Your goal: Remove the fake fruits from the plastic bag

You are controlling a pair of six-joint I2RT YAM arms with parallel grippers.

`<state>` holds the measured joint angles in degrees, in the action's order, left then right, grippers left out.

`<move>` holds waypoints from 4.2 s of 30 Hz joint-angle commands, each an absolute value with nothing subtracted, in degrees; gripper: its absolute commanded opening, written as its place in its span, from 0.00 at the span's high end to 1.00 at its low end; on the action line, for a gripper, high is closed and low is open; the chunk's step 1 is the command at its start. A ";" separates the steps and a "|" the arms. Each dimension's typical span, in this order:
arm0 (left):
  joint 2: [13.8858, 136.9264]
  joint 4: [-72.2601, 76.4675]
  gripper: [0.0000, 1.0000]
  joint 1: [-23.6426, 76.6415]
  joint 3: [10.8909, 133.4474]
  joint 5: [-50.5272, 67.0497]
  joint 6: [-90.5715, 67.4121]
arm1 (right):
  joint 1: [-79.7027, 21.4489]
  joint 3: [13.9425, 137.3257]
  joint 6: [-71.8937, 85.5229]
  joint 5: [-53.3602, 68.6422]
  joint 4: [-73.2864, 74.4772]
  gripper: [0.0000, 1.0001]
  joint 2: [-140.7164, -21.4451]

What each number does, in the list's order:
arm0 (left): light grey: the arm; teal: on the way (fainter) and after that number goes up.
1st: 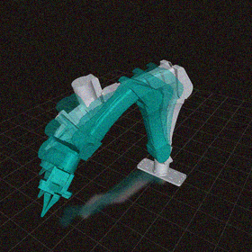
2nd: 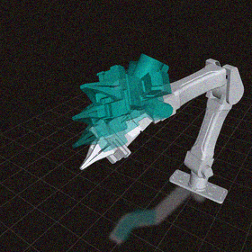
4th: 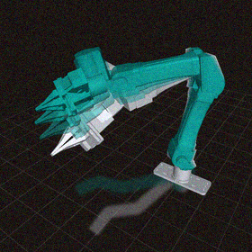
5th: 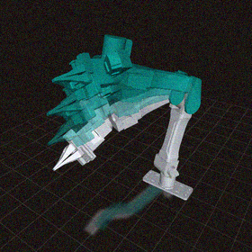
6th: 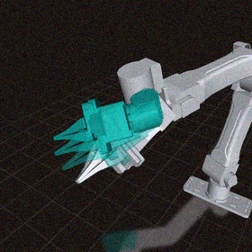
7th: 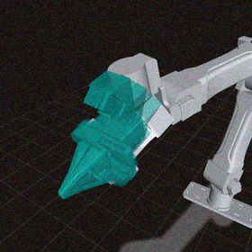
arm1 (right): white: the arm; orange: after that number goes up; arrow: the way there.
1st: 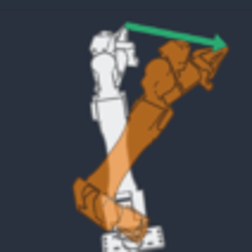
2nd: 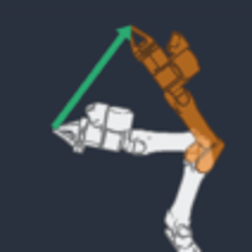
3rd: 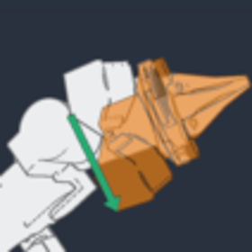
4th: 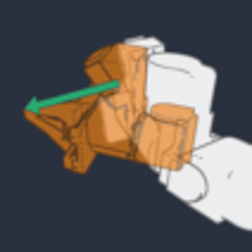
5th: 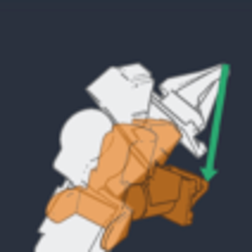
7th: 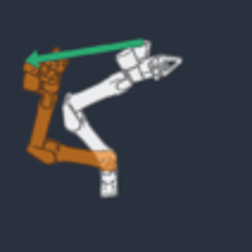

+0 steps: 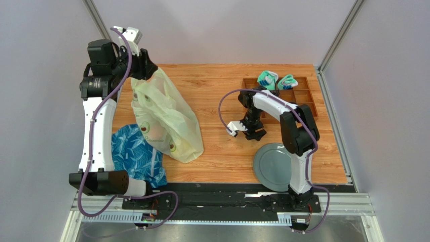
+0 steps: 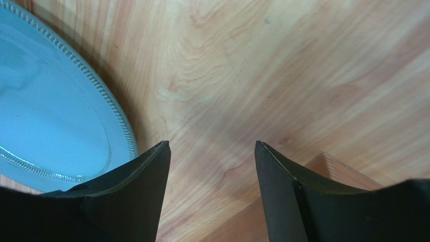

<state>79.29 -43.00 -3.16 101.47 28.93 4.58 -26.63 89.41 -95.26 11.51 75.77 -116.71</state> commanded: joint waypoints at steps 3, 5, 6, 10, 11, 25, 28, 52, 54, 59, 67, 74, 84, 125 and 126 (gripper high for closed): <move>78.23 -39.02 0.44 -3.43 102.93 28.83 1.84 | -26.98 86.58 -99.92 7.83 95.54 0.35 -111.98; 77.35 -39.11 0.44 -3.43 102.05 29.35 2.29 | -27.07 83.07 -102.20 6.07 95.54 0.35 -110.05; 77.17 -39.02 0.44 -3.43 101.34 29.62 2.37 | -27.07 81.93 -102.56 4.67 95.54 0.35 -109.52; 75.94 -39.11 0.43 -3.43 99.93 30.23 2.81 | -27.33 78.49 -103.53 4.13 95.54 0.37 -108.02; 75.50 -39.20 0.43 -3.43 99.67 30.06 2.90 | -27.51 78.40 -103.54 4.83 95.54 0.37 -107.58; 73.83 -39.81 0.43 -3.52 95.63 30.59 4.57 | -30.41 74.44 -96.51 7.12 95.54 0.67 -111.71; 73.39 -39.90 0.43 -3.43 95.01 30.41 4.92 | -31.02 76.81 -95.02 8.26 95.54 0.77 -113.64; 65.84 -45.08 0.16 -3.52 90.10 11.64 5.63 | -32.97 120.04 -64.21 37.51 95.19 0.01 -120.34; 63.82 -45.79 0.17 -3.95 88.51 9.50 4.40 | -32.61 124.43 -56.38 40.95 92.39 0.01 -116.99; 62.49 -46.85 0.17 -4.31 82.89 6.78 4.40 | -32.61 119.47 -24.10 47.01 66.24 0.04 -104.28; 71.97 -41.48 0.20 -4.31 88.41 8.26 2.64 | -38.75 116.08 -3.86 42.37 34.62 0.12 -103.17; 76.64 -37.62 0.21 -4.31 88.16 7.74 2.99 | -43.59 123.30 -0.88 34.74 28.22 0.11 -114.68; 81.30 -35.77 0.33 -4.31 89.12 8.17 4.57 | -47.55 129.55 3.07 19.97 18.73 0.11 -123.92; 98.79 -30.26 1.00 -0.70 129.71 23.91 -9.30 | -28.75 150.39 -11.95 13.71 8.75 1.00 -132.19; 98.53 -28.58 1.00 -0.79 130.86 23.73 -9.75 | -28.39 149.51 -13.00 13.62 6.70 1.00 -131.58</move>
<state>102.00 -39.33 -0.03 122.52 23.66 -3.90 -29.58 146.41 -6.24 17.28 19.97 -133.12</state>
